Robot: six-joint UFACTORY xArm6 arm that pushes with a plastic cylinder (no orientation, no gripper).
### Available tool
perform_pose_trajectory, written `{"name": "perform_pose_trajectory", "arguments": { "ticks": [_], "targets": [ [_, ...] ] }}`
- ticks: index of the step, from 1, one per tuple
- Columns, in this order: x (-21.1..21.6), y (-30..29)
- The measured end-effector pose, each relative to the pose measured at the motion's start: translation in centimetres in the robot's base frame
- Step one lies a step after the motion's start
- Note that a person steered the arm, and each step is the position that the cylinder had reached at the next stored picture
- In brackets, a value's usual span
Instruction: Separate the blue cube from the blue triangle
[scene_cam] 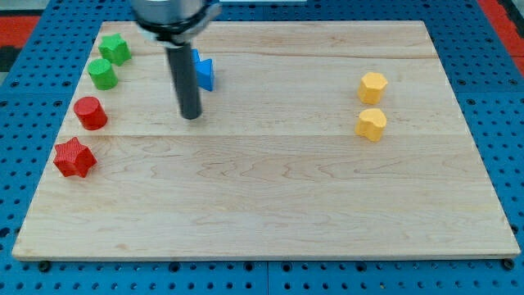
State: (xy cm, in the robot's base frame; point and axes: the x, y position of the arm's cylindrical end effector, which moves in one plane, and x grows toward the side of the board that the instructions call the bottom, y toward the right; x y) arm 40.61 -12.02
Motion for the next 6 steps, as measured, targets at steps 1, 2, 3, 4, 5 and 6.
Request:
{"name": "perform_pose_trajectory", "arguments": {
  "ticks": [1,2,3,4,5,6],
  "targets": [
    [-1.7,-0.4],
    [-5.4,-0.3],
    [-6.9,-0.2],
    [-7.4,-1.7],
    [-8.0,-4.3],
    [-11.0,-2.1]
  ]
}}
